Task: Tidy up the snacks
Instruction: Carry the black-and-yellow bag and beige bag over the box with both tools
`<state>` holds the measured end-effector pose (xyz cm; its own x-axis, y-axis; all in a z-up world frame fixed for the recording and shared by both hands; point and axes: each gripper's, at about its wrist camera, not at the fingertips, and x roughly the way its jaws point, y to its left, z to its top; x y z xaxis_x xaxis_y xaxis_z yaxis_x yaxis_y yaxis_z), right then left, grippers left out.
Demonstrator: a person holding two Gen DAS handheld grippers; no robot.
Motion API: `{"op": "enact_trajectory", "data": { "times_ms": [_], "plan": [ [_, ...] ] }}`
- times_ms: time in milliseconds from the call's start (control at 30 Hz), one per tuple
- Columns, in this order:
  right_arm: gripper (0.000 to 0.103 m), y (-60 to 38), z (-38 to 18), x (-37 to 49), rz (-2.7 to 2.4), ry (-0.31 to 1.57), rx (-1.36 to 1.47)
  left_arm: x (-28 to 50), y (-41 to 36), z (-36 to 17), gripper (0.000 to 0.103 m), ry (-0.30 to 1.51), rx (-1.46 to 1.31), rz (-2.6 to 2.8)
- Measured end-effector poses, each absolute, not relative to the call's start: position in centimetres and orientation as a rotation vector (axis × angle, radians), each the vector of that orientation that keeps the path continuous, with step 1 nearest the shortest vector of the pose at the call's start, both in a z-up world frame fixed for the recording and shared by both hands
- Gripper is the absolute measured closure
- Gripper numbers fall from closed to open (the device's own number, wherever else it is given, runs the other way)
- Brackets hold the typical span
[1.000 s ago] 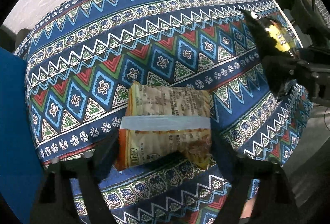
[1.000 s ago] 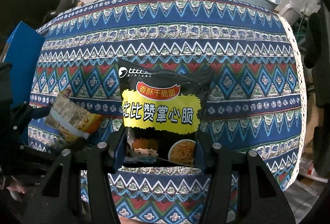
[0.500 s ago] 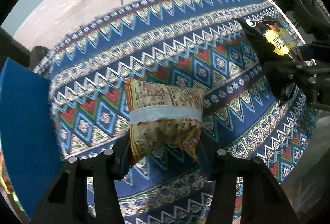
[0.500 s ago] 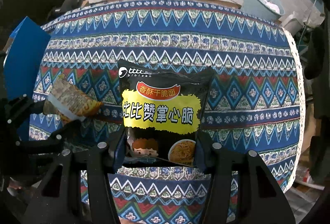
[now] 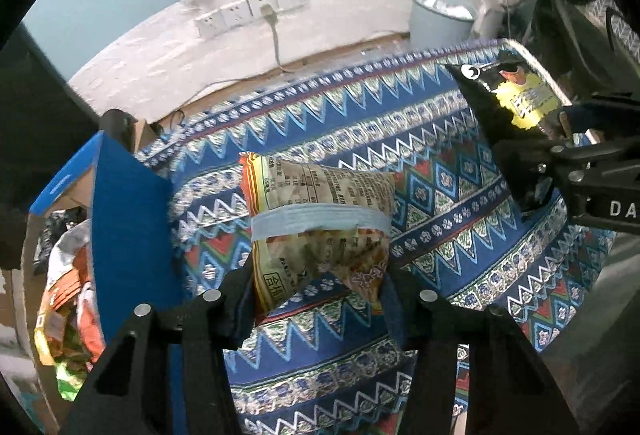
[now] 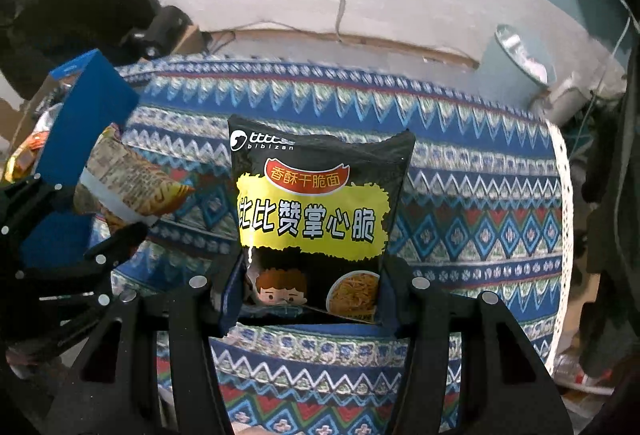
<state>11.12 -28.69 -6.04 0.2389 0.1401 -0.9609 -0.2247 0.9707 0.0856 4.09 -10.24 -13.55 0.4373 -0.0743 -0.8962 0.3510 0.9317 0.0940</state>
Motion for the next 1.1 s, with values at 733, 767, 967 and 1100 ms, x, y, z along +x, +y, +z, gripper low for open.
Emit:
{"op": "enact_trajectory", "data": {
  "times_ms": [733, 767, 967, 1100],
  "plan": [
    [0.049, -20.1, -0.3, 12.2, 0.425, 1.167, -0.123, 2.9, -1.1, -6.6, 0.050, 0.942, 0.183, -0.100],
    [0.049, -19.7, -0.1, 12.3, 0.433, 1.163, -0.124, 2.8, -0.7, -6.4, 0.050, 0.938, 0.180, -0.094],
    [0.049, -16.0, 0.3, 12.6, 0.489, 1.152, -0.147, 2.4, 2.6, -5.4, 0.050, 0.922, 0.139, -0.043],
    [0.049, -13.3, 0.6, 12.6, 0.528, 1.148, -0.171, 2.0, 4.9, -5.2, 0.050, 0.914, 0.117, 0.001]
  ]
}}
